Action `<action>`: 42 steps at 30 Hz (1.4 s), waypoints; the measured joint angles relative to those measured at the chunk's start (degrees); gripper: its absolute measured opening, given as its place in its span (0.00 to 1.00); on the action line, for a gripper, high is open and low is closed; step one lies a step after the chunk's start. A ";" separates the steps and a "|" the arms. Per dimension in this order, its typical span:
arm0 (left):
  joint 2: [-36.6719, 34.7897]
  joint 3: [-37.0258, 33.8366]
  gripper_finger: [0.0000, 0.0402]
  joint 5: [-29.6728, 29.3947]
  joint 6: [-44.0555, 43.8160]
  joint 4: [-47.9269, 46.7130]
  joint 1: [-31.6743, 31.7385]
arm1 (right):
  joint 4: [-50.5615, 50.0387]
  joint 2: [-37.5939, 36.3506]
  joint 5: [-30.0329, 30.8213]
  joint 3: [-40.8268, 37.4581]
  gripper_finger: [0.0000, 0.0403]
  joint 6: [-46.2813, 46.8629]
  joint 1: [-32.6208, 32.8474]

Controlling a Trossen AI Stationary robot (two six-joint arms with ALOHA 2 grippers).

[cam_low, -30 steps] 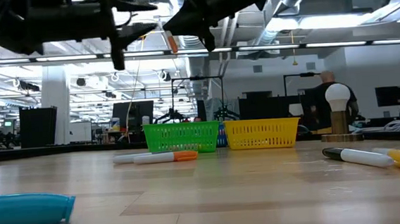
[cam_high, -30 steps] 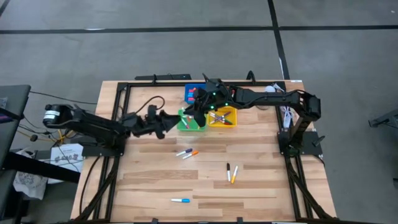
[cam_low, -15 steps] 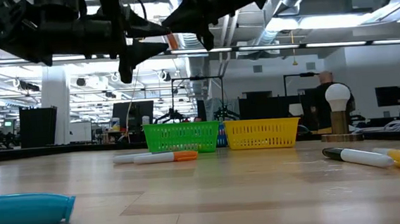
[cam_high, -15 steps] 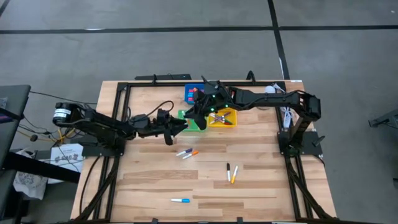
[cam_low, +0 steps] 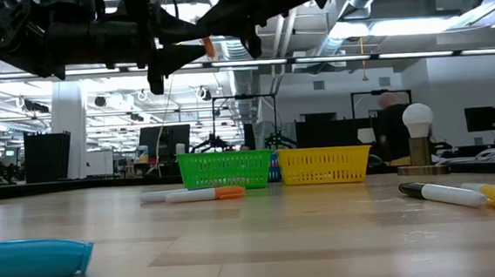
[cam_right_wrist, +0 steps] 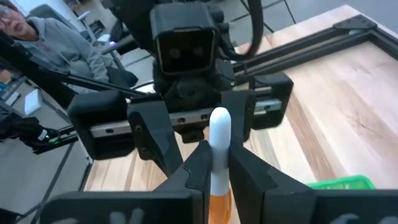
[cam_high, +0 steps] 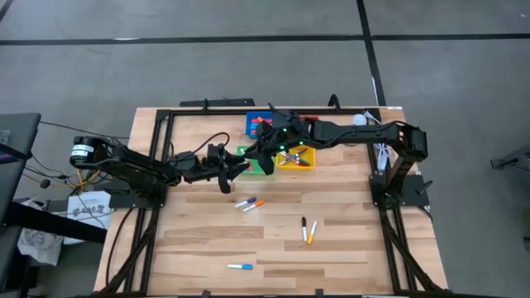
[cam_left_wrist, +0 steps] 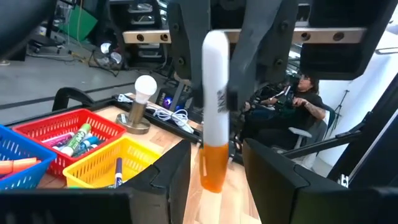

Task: Pick & Place Markers
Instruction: Put the orange mini marker into the green bin

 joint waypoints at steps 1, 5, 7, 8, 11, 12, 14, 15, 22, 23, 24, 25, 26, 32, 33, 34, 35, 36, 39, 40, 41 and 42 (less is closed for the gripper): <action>0.00 0.00 0.36 0.00 0.01 0.00 0.00 | 0.48 0.00 -0.15 0.00 0.10 0.02 0.02; 0.00 0.00 0.36 0.00 0.01 0.00 0.00 | 1.52 0.00 -0.29 0.00 0.09 0.03 0.37; 0.00 0.00 0.36 0.00 0.02 0.01 0.00 | 1.74 0.00 -0.44 0.00 0.08 0.04 0.59; 0.00 0.00 0.36 0.00 0.01 0.09 0.00 | 1.72 0.00 -0.43 0.00 0.07 0.02 0.74; -0.02 0.00 0.36 0.03 0.02 0.76 0.00 | 1.97 0.15 -0.41 0.00 0.07 -0.33 1.13; -0.02 0.00 0.36 0.06 0.01 0.98 0.00 | 2.72 0.36 -0.39 0.00 0.07 -0.38 1.26; -0.02 0.00 0.36 0.16 0.01 1.58 -0.02 | 2.69 0.44 -0.34 0.00 0.09 -0.41 1.50; -0.02 0.00 0.35 0.17 0.01 1.92 -0.04 | 2.87 0.46 -0.27 0.00 0.10 -0.39 1.65; -0.04 0.02 0.15 0.42 0.00 2.61 -0.07 | 3.16 0.52 -0.01 0.00 0.11 -0.40 1.70; -0.04 0.02 0.12 0.42 -0.02 2.62 -0.07 | 3.14 0.54 0.00 0.00 0.12 -0.38 1.70; -0.04 0.02 0.11 0.42 -0.03 2.61 -0.07 | 3.11 0.55 0.25 0.00 0.12 -0.35 1.70; -0.04 0.02 0.11 0.32 -0.04 2.63 -0.05 | 3.10 0.55 0.82 0.00 0.12 -0.35 1.72; -0.04 0.02 0.11 0.17 -0.06 2.62 -0.04 | 2.98 0.55 1.45 0.00 0.12 -0.39 1.73; -0.04 0.02 0.12 -0.02 -0.25 2.51 -0.02 | 2.22 0.55 2.67 0.00 0.19 -1.92 2.27; -0.04 0.02 0.12 -0.03 -0.25 2.52 -0.02 | 2.22 0.55 2.63 0.00 0.21 -1.90 2.29; -0.04 0.02 0.13 -0.05 -0.25 2.54 0.00 | 2.24 0.55 2.53 0.00 0.23 -1.90 2.29; -0.04 0.02 0.13 -0.11 -0.25 2.54 0.00 | 2.22 0.55 2.48 0.00 0.25 -1.92 2.29; -0.04 0.02 0.13 -0.18 -0.25 2.51 0.00 | 2.18 0.55 2.43 0.00 0.27 -1.92 2.33; -0.04 0.02 0.12 -0.22 0.04 2.50 0.00 | 1.60 0.48 2.37 0.00 0.34 -3.20 2.54; -0.04 0.02 0.12 -0.21 0.06 2.49 0.00 | 0.86 0.41 2.37 0.00 0.36 -4.29 2.54; -0.04 0.02 0.12 -0.19 0.11 2.39 0.00 | 0.01 0.16 2.52 0.00 0.38 -4.82 2.54; -0.02 0.02 0.12 -0.18 0.19 2.20 0.00 | -1.15 -0.20 2.57 0.00 0.39 -4.96 2.54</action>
